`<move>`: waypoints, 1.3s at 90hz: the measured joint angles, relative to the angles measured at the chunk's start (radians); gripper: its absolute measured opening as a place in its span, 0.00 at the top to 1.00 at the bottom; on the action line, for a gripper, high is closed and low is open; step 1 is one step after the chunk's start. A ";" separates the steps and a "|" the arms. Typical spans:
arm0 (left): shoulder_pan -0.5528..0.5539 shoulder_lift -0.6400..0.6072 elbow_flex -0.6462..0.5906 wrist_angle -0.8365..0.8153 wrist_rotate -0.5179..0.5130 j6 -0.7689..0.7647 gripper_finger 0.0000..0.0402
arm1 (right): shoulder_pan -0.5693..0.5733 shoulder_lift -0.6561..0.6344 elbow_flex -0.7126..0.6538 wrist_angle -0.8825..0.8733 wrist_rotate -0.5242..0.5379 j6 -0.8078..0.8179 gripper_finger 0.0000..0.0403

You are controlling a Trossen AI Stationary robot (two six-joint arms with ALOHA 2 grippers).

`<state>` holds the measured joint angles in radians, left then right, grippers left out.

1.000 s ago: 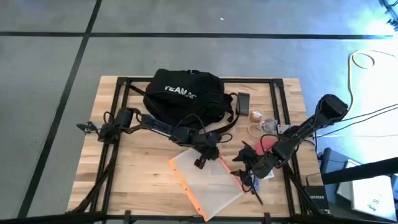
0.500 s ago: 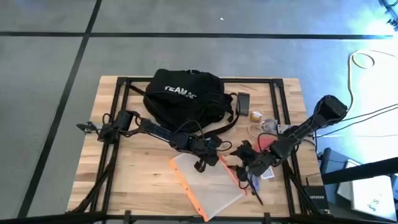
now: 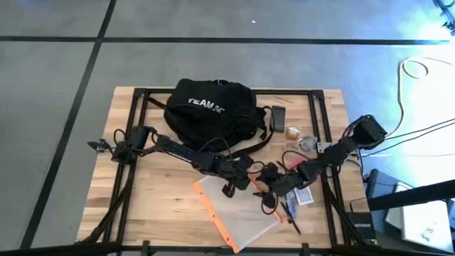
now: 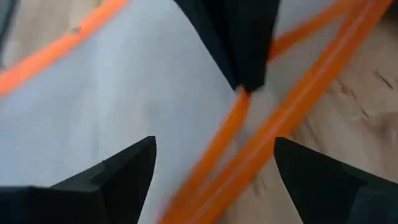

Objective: Unpack backpack
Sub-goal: Put the pink charger adapter into the white zip bag

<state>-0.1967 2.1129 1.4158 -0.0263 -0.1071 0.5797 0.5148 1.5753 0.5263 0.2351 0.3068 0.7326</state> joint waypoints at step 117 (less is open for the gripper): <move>0.101 -0.009 -0.002 -0.035 0.276 -0.161 0.93 | -0.024 0.007 0.000 0.165 -0.081 -0.241 1.00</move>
<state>-0.0958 2.1041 1.4136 -0.0615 0.1691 0.4191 0.4904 1.5822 0.5266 0.4004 0.2260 0.4918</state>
